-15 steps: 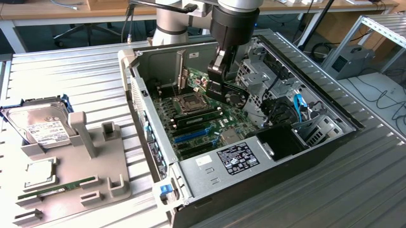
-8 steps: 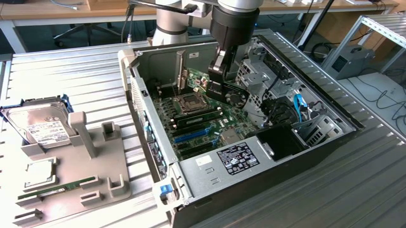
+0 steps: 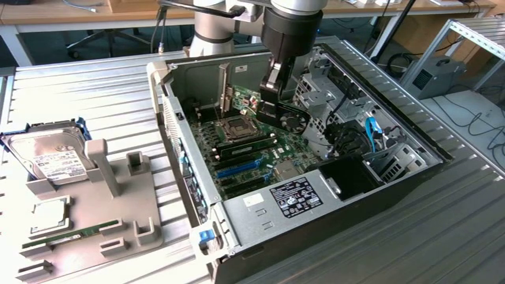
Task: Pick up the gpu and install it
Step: 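Insert the gpu into the slot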
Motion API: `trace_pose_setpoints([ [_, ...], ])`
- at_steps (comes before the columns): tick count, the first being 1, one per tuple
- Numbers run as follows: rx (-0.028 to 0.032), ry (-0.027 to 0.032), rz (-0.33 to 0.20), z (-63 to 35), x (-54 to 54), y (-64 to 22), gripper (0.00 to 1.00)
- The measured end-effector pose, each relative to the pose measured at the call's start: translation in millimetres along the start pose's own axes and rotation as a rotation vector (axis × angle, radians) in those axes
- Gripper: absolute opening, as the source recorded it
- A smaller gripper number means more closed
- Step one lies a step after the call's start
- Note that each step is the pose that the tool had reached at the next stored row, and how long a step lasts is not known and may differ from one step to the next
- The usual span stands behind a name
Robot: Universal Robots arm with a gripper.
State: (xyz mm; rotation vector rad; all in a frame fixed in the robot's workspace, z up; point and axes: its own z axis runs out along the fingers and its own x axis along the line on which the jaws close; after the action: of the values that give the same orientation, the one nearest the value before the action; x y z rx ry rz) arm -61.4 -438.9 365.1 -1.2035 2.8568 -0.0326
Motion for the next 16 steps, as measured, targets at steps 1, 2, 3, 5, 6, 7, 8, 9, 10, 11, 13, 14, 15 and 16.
trace_pose_setpoints([
  [1, -0.0001, -0.0001, -0.003, 0.0, 0.0, 0.0, 0.26],
  [2, -0.0001, -0.0001, -0.006, 0.0, 0.0, 0.0, 0.26],
  [3, -0.0002, -0.0003, -0.009, 0.0, 0.0, 0.0, 0.26],
  [5, -0.0003, -0.0004, -0.015, 0.0, 0.0, 0.0, 0.26],
  [6, -0.0004, -0.0005, -0.018, 0.0, 0.0, 0.0, 0.26],
  [7, -0.0005, -0.0006, -0.023, 0.0, 0.0, 0.0, 0.26],
  [8, -0.0006, -0.0008, -0.026, 0.0, 0.0, 0.0, 0.26],
  [9, -0.0006, -0.0007, -0.029, 0.0, 0.0, 0.0, 0.26],
  [10, -0.0007, -0.0009, -0.033, 0.0, 0.0, 0.0, 0.26],
  [11, -0.0009, -0.001, -0.038, 0.0, 0.0, 0.0, 0.26],
  [13, -0.001, -0.0012, -0.044, 0.0, 0.0, 0.0, 0.26],
  [14, -0.0011, -0.0013, -0.048, 0.0, 0.0, 0.0, 0.26],
  [15, -0.0012, -0.0014, -0.052, 0.0, 0.0, 0.0, 0.26],
  [16, -0.0012, -0.0015, -0.055, 0.0, 0.0, 0.0, 0.26],
])
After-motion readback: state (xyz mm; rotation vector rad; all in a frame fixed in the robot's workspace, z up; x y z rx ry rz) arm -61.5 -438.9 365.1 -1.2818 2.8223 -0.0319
